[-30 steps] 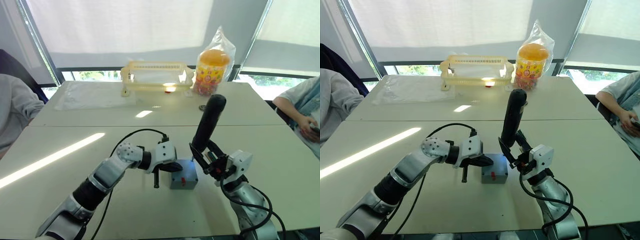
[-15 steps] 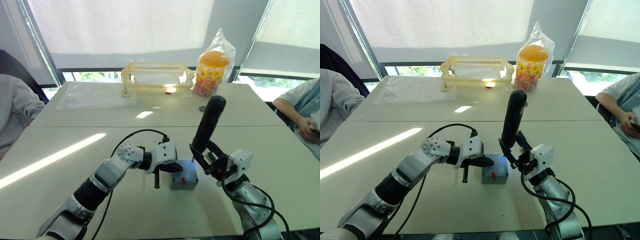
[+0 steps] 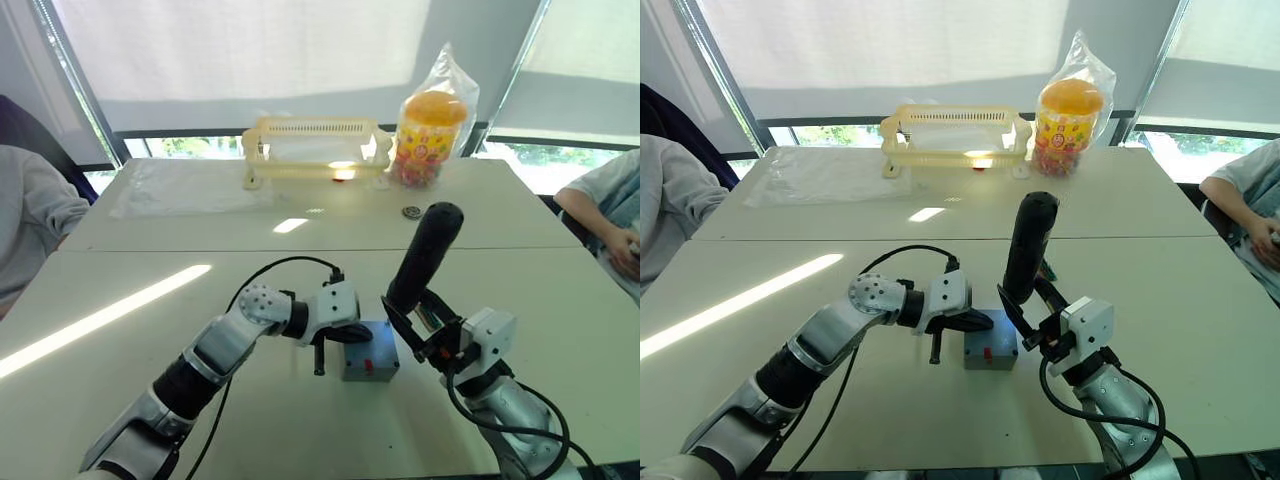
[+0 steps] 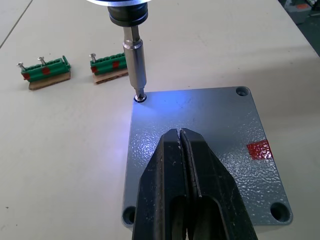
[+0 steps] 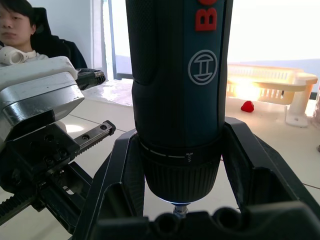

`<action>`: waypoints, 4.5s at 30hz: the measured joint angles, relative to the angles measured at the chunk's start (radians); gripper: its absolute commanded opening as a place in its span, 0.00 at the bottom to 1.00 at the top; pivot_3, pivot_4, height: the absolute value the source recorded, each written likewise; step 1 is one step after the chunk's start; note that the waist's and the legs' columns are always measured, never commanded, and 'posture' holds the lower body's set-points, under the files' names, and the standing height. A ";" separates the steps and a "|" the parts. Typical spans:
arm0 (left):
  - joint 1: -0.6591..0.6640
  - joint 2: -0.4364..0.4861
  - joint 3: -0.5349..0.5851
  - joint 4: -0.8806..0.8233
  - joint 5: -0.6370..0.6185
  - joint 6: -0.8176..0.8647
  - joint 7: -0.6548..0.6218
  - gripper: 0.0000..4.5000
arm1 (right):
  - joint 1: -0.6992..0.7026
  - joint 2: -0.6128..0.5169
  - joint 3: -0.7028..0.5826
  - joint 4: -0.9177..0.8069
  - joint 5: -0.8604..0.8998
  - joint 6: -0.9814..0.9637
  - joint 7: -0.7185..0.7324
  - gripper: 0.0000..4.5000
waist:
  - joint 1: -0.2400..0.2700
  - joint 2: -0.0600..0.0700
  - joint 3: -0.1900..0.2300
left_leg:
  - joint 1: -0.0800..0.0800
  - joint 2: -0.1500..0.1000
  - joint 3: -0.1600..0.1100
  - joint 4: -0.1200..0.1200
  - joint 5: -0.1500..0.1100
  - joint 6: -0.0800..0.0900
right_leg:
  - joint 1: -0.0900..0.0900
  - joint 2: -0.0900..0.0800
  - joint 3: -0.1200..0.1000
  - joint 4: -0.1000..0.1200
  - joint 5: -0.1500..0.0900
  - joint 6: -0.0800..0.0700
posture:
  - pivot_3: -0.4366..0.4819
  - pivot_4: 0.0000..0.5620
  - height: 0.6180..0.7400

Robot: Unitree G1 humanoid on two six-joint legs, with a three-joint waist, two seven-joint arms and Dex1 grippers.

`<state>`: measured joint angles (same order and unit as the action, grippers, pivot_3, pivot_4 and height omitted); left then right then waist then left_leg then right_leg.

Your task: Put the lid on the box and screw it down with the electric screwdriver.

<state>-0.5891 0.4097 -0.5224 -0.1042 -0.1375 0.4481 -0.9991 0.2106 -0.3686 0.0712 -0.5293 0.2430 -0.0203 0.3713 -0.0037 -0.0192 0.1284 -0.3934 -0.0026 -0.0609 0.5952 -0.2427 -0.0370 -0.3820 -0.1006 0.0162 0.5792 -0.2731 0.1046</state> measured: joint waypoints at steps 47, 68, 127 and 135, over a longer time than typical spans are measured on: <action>0.020 0.000 -0.003 0.002 0.020 0.005 0.002 0.00 | -0.043 0.035 -0.024 0.027 0.034 0.102 0.010 0.39 | 0.011 -0.010 -0.009 | 0.006 0.001 -0.001 0.000 -0.002 -0.003 | 0.011 0.000 -0.003 0.001 0.000 0.001 | 0.48 0.27 1.00; 0.022 -0.001 -0.002 0.004 0.021 0.002 -0.001 0.00 | -0.052 0.041 -0.028 0.043 0.056 0.102 0.024 0.39 | 0.009 -0.011 -0.011 | 0.004 0.001 -0.001 0.000 -0.002 -0.003 | 0.011 -0.001 -0.003 0.000 -0.001 0.000 | 0.48 0.27 1.00; 0.001 -0.030 -0.003 0.044 0.038 -0.028 -0.010 0.00 | -0.090 -0.007 -0.052 -0.049 0.112 0.299 -0.042 0.39 | 0.015 -0.010 -0.010 | 0.004 0.001 0.000 -0.003 -0.003 -0.002 | 0.007 -0.002 -0.005 -0.002 -0.001 0.000 | 0.48 0.27 1.00; 0.004 -0.030 -0.002 0.044 0.038 -0.028 -0.008 0.00 | -0.077 -0.007 -0.073 -0.048 0.114 0.297 -0.022 0.39 | 0.017 -0.011 -0.010 | 0.004 0.001 0.000 -0.003 -0.003 -0.002 | 0.008 -0.002 -0.005 -0.002 -0.001 0.000 | 0.48 0.27 1.00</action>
<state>-0.5855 0.3797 -0.5245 -0.0600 -0.0990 0.4197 -1.0067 0.1334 -0.3760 -0.0016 -0.5776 0.3573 0.2762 0.3490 0.0130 -0.0298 0.1181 -0.3892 -0.0019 -0.0612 0.5922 -0.2455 -0.0393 -0.3740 -0.1027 0.0116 0.5769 -0.2740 0.1050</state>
